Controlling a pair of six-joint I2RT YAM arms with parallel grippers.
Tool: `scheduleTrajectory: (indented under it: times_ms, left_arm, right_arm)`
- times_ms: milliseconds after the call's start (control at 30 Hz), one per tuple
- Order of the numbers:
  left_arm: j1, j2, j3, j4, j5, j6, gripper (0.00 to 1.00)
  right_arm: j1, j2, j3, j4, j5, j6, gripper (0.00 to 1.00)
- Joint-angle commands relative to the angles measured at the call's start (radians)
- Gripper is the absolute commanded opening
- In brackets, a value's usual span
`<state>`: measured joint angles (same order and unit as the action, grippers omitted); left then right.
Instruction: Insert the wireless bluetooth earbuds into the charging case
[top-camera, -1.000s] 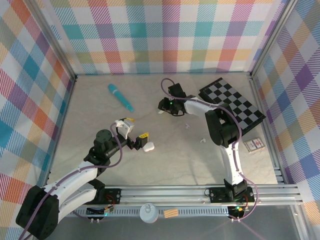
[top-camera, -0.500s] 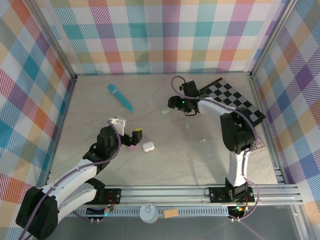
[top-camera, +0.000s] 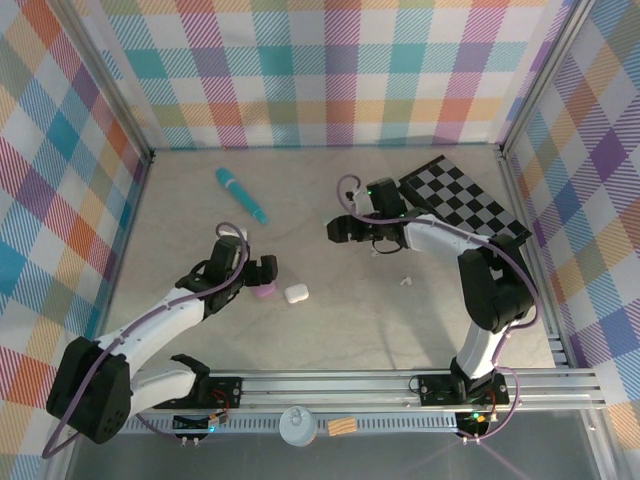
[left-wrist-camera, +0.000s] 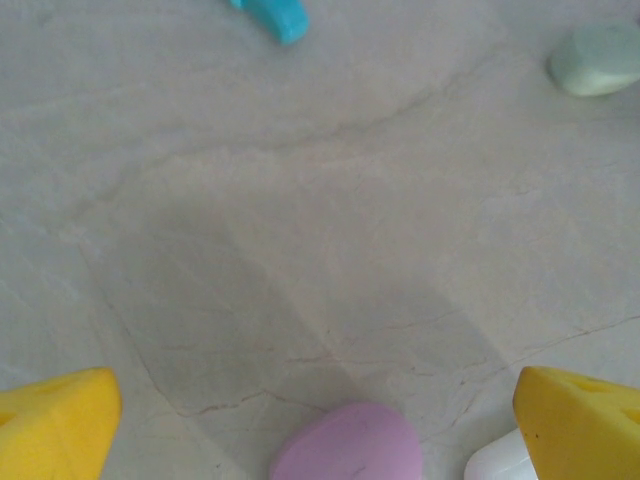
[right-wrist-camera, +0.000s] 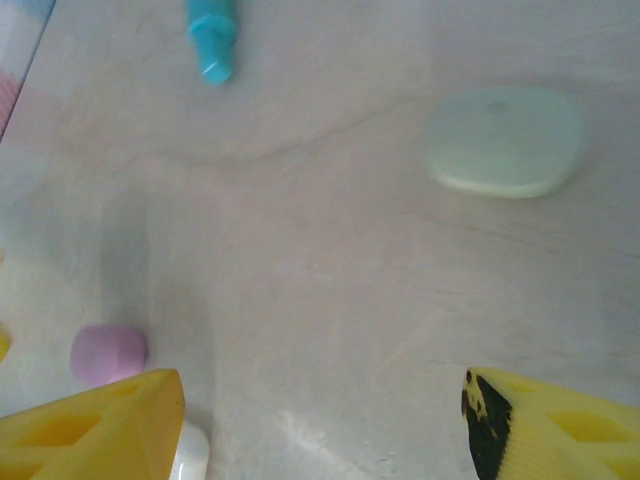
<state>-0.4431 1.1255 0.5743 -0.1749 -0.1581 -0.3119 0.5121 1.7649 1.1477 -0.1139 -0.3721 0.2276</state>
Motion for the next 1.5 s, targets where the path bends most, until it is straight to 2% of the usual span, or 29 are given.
scheduleTrajectory:
  times_ms: [0, 67, 167, 467, 567, 667, 833, 1067, 1333, 1467]
  left_arm:
    - [0.012, 0.011, 0.034, -0.074, -0.011, -0.075, 1.00]
    - [0.042, 0.024, 0.043, -0.091, 0.008, -0.117, 1.00]
    - [0.089, 0.031, 0.047, -0.095, 0.069, -0.157, 1.00]
    - [0.165, -0.032, 0.020, -0.142, 0.143, -0.198, 1.00]
    - [0.177, -0.050, 0.015, -0.147, 0.148, -0.197, 1.00]
    - [0.182, -0.055, 0.025, -0.154, 0.172, -0.194, 1.00]
    - [0.182, -0.050, 0.039, -0.172, 0.179, -0.174, 1.00]
    - [0.182, -0.064, 0.042, -0.176, 0.186, -0.173, 1.00]
    - [0.182, -0.070, 0.060, -0.187, 0.194, -0.167, 1.00]
    - [0.182, -0.072, 0.077, -0.195, 0.205, -0.160, 1.00]
  right_arm:
    - [0.068, -0.016, -0.017, -0.021, -0.179, -0.276, 0.77]
    - [0.117, -0.004, -0.023, -0.049, -0.231, -0.437, 0.80]
    - [0.184, 0.029, -0.019, -0.074, -0.224, -0.620, 0.85]
    - [0.263, 0.169, 0.093, -0.215, -0.134, -0.878, 0.88]
    - [0.281, 0.203, 0.108, -0.244, -0.106, -0.927, 0.88]
    - [0.290, 0.230, 0.125, -0.257, -0.121, -0.931, 0.85]
    - [0.306, 0.252, 0.128, -0.224, -0.100, -0.946, 0.84]
    - [0.327, 0.286, 0.138, -0.226, -0.041, -0.972, 0.72]
    - [0.330, 0.256, 0.090, -0.164, 0.008, -0.961, 0.49]
    - [0.330, 0.232, 0.068, -0.131, 0.029, -0.951, 0.42]
